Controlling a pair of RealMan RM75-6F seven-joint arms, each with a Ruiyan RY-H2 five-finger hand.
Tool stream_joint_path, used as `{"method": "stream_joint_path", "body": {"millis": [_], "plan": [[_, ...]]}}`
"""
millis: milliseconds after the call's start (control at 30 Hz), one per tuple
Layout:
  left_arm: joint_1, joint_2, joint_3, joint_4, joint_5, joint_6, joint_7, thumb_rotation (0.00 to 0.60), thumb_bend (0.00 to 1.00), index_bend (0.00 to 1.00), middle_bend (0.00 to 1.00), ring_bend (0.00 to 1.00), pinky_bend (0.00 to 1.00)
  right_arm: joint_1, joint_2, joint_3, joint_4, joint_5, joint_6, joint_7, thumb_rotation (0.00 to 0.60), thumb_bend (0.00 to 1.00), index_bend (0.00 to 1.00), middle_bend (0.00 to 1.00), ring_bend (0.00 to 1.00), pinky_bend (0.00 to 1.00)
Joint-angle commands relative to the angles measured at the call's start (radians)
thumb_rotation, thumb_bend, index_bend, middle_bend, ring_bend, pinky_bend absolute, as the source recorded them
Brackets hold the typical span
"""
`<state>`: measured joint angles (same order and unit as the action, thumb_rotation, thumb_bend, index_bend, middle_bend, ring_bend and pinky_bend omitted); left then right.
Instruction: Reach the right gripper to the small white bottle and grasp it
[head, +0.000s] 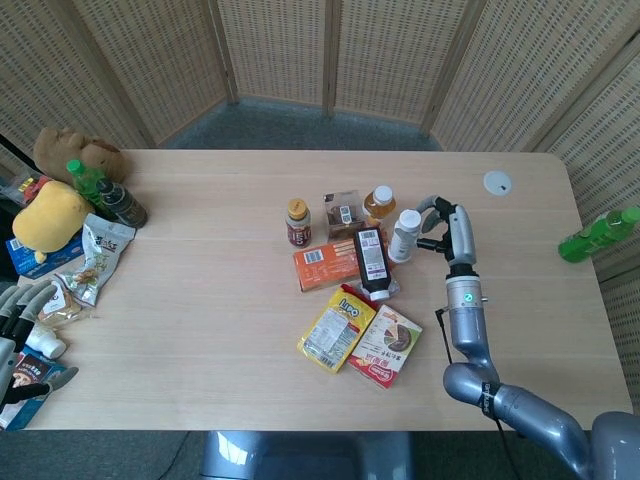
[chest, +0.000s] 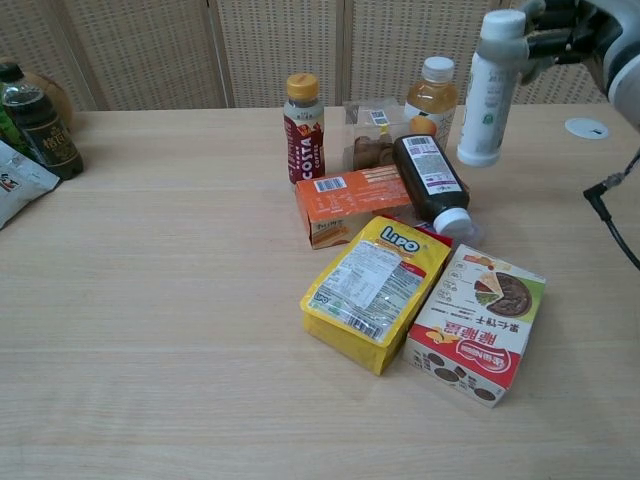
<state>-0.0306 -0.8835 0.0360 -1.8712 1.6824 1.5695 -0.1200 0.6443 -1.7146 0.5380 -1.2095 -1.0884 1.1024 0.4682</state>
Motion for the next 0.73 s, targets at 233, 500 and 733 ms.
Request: {"method": "stream_joint_path", "body": {"millis": [233, 500, 733], "plan": [[-0.001, 0.006, 0.006, 0.000, 0.013, 0.001, -0.015, 0.600, 0.00, 0.04, 0.00, 0.00, 0.00, -0.028, 0.151, 0.087, -0.315, 0.015, 0.142, -0.191, 0.600, 0.00, 0.64, 0.87, 0.66, 0.59], [-0.003, 0.005, 0.008, 0.001, 0.017, -0.002, -0.014, 0.600, 0.00, 0.04, 0.00, 0.00, 0.00, -0.041, 0.211, 0.108, -0.443, 0.037, 0.194, -0.267, 0.600, 0.00, 0.65, 0.87, 0.66, 0.59], [-0.004, 0.001, 0.010, -0.001, 0.018, -0.007, -0.003, 0.600, 0.00, 0.04, 0.00, 0.00, 0.00, -0.039, 0.234, 0.106, -0.473, 0.049, 0.201, -0.285, 0.600, 0.00, 0.65, 0.87, 0.66, 0.59]]}}
